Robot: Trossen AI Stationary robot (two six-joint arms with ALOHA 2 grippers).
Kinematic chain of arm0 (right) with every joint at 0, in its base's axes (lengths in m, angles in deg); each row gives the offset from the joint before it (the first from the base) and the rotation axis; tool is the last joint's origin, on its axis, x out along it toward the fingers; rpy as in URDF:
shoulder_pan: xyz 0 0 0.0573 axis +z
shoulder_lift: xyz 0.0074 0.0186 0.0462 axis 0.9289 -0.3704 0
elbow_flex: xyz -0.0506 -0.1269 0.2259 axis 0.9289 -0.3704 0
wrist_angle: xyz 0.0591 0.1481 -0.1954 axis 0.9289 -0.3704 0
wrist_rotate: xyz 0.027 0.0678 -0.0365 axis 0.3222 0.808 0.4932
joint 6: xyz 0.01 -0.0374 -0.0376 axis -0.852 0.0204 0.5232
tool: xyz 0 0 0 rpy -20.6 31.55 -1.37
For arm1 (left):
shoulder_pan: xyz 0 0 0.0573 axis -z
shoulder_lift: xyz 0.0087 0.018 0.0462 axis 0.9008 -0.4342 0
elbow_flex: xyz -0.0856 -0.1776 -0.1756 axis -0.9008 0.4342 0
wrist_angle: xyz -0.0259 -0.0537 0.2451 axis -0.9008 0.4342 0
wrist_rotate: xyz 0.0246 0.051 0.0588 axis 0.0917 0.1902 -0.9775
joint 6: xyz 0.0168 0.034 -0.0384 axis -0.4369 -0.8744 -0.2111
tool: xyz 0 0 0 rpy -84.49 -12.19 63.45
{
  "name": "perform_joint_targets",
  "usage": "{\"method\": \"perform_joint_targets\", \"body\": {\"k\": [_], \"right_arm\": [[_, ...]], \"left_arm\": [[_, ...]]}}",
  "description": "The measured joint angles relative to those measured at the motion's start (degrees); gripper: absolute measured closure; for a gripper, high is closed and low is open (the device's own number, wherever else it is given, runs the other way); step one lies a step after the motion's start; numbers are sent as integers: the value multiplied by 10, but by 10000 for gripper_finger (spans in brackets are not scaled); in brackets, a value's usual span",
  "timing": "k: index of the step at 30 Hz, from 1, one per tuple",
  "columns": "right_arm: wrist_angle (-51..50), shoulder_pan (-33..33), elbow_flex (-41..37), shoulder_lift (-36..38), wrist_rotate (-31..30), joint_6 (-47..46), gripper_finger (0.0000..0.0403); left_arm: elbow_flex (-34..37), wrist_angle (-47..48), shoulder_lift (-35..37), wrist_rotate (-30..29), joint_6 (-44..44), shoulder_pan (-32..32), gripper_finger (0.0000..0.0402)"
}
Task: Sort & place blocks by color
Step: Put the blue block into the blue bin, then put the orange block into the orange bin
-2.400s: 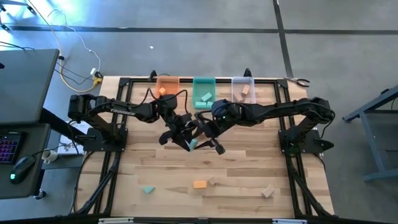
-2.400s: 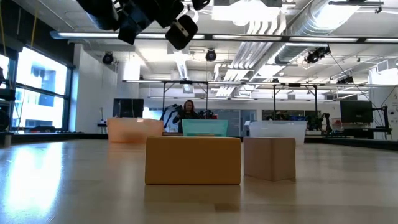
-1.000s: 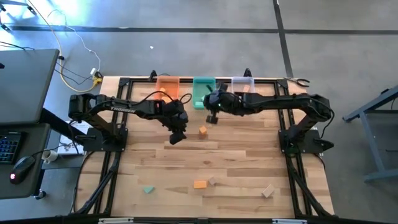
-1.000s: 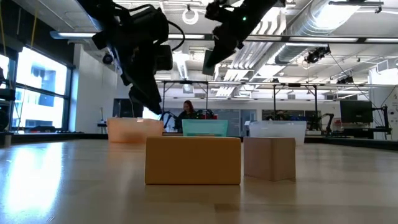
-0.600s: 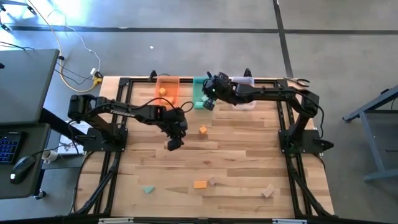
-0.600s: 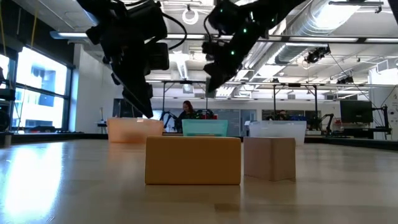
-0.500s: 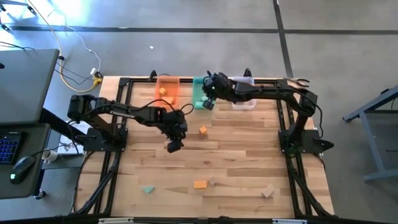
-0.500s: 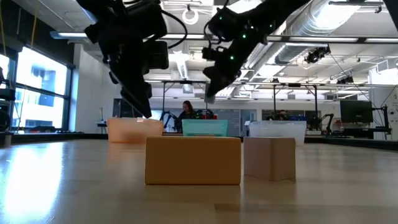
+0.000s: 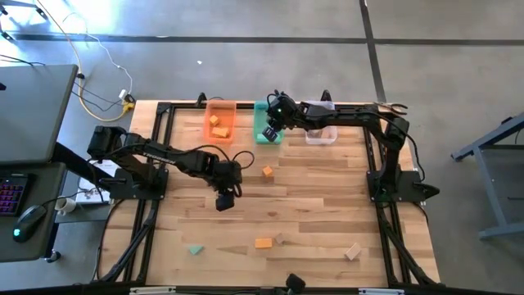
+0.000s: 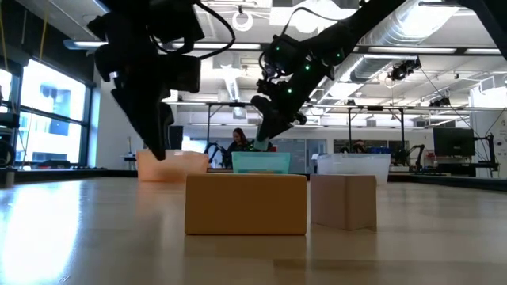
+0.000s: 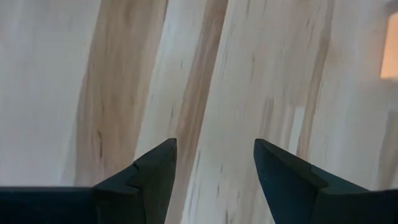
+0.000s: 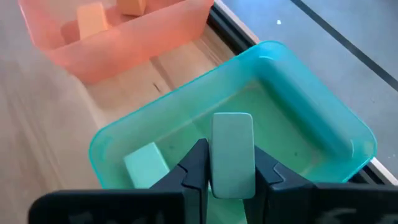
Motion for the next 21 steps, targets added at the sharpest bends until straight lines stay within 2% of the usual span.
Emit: {"method": "perform_joint_targets", "body": {"k": [5,13,18,21], "right_arm": [[12,0,0,0,1,0,332],[-1,0,0,4,7,26,255],[-36,7,0,34,9,28,220],[-79,19,0,62,37,21,212]], "left_arm": [[0,28,0,-31,33,28,202],[0,46,0,-33,62,67,202],[0,46,0,-33,64,87,202],[0,48,0,-40,70,97,202]]}}
